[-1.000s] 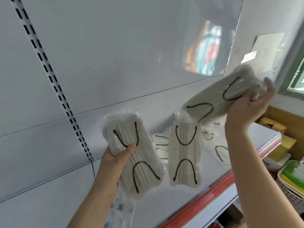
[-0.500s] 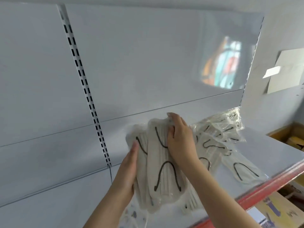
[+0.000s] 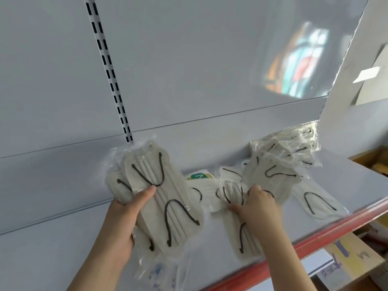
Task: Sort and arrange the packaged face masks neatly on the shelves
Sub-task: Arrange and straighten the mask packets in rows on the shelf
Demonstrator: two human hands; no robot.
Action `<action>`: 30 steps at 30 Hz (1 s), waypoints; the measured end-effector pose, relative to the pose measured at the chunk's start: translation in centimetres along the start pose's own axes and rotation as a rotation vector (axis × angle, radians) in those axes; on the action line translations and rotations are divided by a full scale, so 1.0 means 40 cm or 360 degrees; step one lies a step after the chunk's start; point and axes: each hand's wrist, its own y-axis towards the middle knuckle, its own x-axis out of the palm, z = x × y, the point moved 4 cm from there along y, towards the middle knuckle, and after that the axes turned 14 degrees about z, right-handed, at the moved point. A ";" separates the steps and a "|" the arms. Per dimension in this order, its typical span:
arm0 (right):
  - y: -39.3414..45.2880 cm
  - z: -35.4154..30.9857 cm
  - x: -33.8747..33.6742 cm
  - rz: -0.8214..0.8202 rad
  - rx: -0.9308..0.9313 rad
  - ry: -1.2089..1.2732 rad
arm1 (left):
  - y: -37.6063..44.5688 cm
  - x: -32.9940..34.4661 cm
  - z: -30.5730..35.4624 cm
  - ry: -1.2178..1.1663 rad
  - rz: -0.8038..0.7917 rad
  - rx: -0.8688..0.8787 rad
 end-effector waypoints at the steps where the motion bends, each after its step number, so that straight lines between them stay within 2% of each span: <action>1: -0.001 0.001 0.001 0.0044 0.0025 0.0034 | 0.001 -0.012 -0.001 -0.0021 0.0009 -0.0003; 5: -0.001 0.009 0.005 0.0191 0.0069 0.0054 | 0.000 -0.063 -0.003 -0.0029 0.0011 -0.0026; 9: -0.005 -0.005 -0.047 0.0446 0.0245 0.0687 | 0.024 -0.113 -0.004 -0.0030 -0.0005 -0.0003; 12: -0.014 -0.034 -0.134 0.0529 0.0375 0.1187 | 0.029 -0.136 -0.003 -0.0007 -0.0060 0.0001; 14: -0.042 -0.099 -0.198 0.0355 0.0413 0.1819 | 0.032 -0.156 0.003 0.0030 -0.0092 0.0009; 16: -0.080 -0.193 -0.225 0.0008 0.0286 0.2227 | 0.037 -0.175 0.009 0.0045 -0.0123 0.0019; 18: -0.123 -0.307 -0.205 -0.0234 0.0095 0.2145 | 0.038 -0.192 0.020 0.0037 -0.0144 0.0032; 19: -0.146 -0.364 -0.176 -0.0253 -0.0003 0.1992 | 0.036 -0.200 0.027 0.0019 -0.0159 0.0030; 22: -0.234 -0.503 -0.072 -0.0058 -0.0318 0.1556 | 0.017 -0.224 0.053 0.0026 -0.0255 0.0044; 25: -0.314 -0.578 -0.031 0.0052 -0.0496 0.1553 | 0.016 -0.272 0.070 0.0130 -0.0254 0.0170; 26: -0.326 -0.589 -0.028 -0.0033 -0.0479 0.1647 | 0.020 -0.296 0.076 0.0159 -0.0210 0.0235; 28: -0.339 -0.606 -0.021 -0.0410 -0.0422 0.1843 | 0.026 -0.351 0.092 0.0223 -0.0125 0.0395; 30: -0.343 -0.618 -0.026 -0.0720 -0.0554 0.1919 | 0.028 -0.400 0.115 0.0311 -0.0140 0.0559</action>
